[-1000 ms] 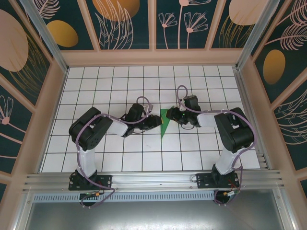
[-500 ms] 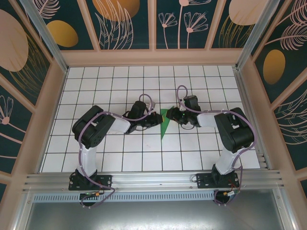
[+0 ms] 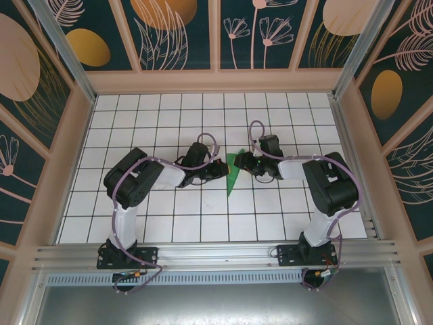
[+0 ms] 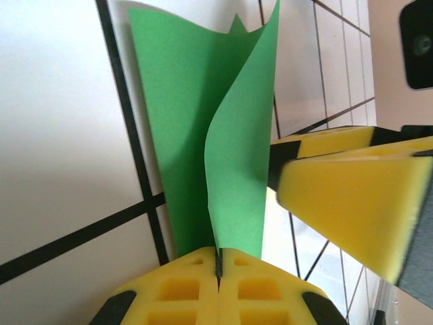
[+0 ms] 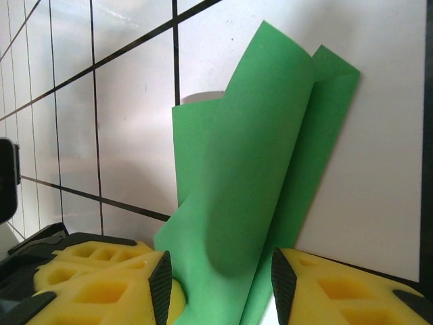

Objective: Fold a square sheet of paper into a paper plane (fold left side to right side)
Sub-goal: Fold the wing for the fifth time at the center of the table.

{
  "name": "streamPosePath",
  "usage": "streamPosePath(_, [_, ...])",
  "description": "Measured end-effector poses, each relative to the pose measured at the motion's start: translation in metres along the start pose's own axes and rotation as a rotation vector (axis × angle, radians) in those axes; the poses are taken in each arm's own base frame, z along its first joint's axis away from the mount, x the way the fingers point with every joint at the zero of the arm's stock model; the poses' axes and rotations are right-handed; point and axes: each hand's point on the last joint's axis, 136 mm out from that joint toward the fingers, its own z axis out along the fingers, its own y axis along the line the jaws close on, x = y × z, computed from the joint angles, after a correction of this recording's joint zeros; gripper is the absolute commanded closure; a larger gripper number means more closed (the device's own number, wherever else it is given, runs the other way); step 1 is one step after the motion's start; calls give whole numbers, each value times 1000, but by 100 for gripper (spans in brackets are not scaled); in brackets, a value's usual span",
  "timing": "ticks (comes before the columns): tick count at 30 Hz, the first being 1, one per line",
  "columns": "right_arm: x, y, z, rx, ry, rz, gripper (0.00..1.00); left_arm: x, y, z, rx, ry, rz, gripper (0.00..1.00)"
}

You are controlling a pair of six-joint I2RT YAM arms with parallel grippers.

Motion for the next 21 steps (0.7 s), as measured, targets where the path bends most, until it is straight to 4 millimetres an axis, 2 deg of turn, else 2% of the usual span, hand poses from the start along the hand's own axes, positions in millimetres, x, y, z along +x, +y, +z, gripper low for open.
streamPosePath(4, [-1, -2, -5, 22, -10, -13, 52, -1, 1, 1, 0, 0, 6, 96])
streamPosePath(7, [-3, 1, -13, 29, -32, -25, 57, -1, 1, 1, 2, 2, 8, 96])
streamPosePath(9, [-7, 7, -19, 19, -50, -37, 72, -1, 1, 1, 3, 3, 8, 96])
streamPosePath(12, [-10, 16, -22, -10, -60, -46, 85, -1, 1, 1, 3, 3, 9, 97])
streamPosePath(21, [-19, 27, 5, -25, -24, -59, 87, -1, 1, 1, -2, 6, 20, 97])
